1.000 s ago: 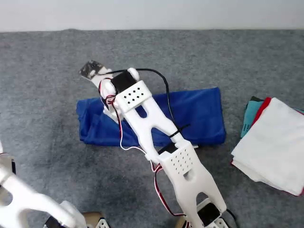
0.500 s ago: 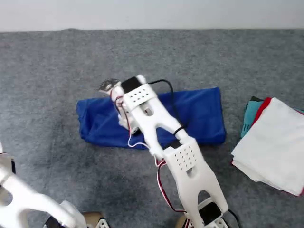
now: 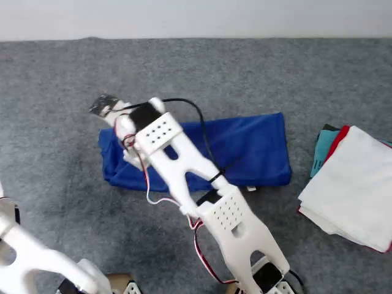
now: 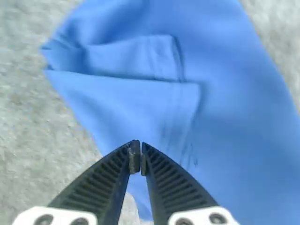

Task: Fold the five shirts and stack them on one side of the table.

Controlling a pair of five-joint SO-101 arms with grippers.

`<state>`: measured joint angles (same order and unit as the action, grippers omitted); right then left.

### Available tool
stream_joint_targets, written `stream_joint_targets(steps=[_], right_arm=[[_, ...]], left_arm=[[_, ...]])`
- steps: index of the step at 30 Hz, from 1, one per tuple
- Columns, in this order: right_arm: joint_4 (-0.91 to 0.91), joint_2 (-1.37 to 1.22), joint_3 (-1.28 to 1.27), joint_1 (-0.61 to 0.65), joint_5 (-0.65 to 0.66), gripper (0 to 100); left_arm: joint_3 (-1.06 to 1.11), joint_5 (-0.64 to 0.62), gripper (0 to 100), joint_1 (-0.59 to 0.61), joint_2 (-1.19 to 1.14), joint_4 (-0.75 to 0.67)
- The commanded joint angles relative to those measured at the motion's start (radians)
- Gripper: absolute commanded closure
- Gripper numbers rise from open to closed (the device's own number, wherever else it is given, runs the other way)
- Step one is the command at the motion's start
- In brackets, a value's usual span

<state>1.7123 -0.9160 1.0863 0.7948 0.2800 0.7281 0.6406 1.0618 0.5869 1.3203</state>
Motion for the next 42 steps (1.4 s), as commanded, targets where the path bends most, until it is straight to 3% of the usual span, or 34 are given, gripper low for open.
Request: stream_joint_targets(steps=[1,5,12,18,25,29,34,42], right_arm=[[-0.097,-0.053,0.051,0.005,0.012,98.7],[-0.173,-0.137,0.091,0.005,0.012,98.9],[0.094,-0.097,0.322,0.021,0.006,99.0],[0.087,0.028,0.245,-0.142,0.005,99.0],[0.085,0.228,-0.069,-0.38,-0.077,98.0],[0.085,0.302,-0.242,-0.507,-0.089,88.1],[0.082,0.306,-0.276,-0.659,-0.19,76.9],[0.056,0.191,-0.276,-0.766,-0.203,75.5]], left_arm=[[-0.007,0.011,99,-0.003,0.034,-0.009],[-0.008,0.011,99,-0.002,0.035,-0.009],[-0.03,0.012,99,0.005,0.035,-0.008],[-0.041,0.046,99,0.005,0.035,-0.008],[-0.042,0.061,99,0.006,0.035,-0.008],[-0.042,0.061,99,-0.003,0.035,0.018],[-0.041,0.121,99,-0.003,0.035,0.026],[-0.042,0.152,99,-0.002,0.035,0.028]])
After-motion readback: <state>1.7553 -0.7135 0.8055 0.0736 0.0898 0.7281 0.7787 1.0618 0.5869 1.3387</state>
